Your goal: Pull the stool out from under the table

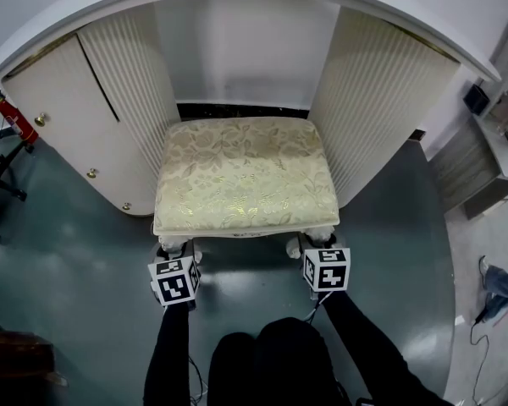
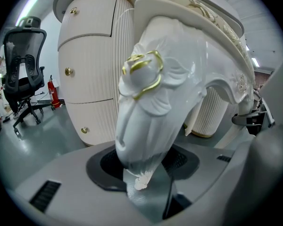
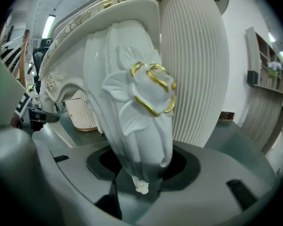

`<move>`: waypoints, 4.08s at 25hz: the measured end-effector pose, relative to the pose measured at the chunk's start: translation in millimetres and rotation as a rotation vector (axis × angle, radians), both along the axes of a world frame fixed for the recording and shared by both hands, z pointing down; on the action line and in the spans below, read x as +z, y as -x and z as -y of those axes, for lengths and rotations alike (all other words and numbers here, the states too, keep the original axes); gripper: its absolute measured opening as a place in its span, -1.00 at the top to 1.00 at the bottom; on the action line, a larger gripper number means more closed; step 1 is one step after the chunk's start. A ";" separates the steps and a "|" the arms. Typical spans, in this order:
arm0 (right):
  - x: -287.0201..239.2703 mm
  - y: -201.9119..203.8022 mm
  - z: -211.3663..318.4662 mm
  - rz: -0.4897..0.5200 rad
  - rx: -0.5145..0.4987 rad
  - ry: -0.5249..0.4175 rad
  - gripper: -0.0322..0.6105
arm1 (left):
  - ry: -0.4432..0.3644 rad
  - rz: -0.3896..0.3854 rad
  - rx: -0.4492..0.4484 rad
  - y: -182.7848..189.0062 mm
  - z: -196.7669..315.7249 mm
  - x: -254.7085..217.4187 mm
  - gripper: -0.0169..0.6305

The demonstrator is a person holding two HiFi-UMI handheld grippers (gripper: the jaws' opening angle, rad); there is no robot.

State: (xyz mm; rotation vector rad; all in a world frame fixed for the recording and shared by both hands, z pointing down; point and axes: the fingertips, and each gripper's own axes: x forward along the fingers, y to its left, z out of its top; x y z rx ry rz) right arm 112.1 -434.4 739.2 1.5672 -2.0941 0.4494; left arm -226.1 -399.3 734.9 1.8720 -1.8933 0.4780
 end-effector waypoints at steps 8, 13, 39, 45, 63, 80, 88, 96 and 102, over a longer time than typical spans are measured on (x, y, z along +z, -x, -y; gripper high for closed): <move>-0.8 1.5 -2.8 -0.002 0.001 0.020 0.26 | 0.026 -0.002 0.004 1.5 -1.5 -0.1 0.27; -3.7 0.9 -10.3 -0.004 0.009 0.041 0.26 | 0.047 -0.004 0.014 1.0 -5.1 -3.3 0.27; -5.8 -0.2 -20.6 -0.019 0.034 0.058 0.26 | 0.066 -0.016 -0.048 1.9 -22.3 -3.1 0.27; -8.7 -1.9 -25.5 -0.015 0.042 0.070 0.23 | 0.068 -0.020 -0.066 2.8 -33.1 -8.1 0.27; -29.6 -19.7 -79.8 0.023 0.001 0.042 0.24 | 0.079 -0.046 -0.079 -21.4 -81.9 -19.2 0.27; -50.4 11.4 -118.5 0.029 -0.101 -0.045 0.89 | -0.019 -0.090 0.073 -62.8 -109.1 -49.2 0.92; -57.5 15.6 -127.2 0.025 -0.120 -0.070 0.89 | -0.052 -0.093 0.090 -63.1 -116.0 -59.5 0.92; -55.9 18.3 -128.3 0.032 -0.144 -0.067 0.89 | -0.067 -0.092 0.073 -55.4 -112.7 -65.0 0.92; -59.5 19.7 -129.0 0.010 -0.175 -0.078 0.89 | -0.068 -0.080 0.064 -52.4 -111.9 -68.6 0.92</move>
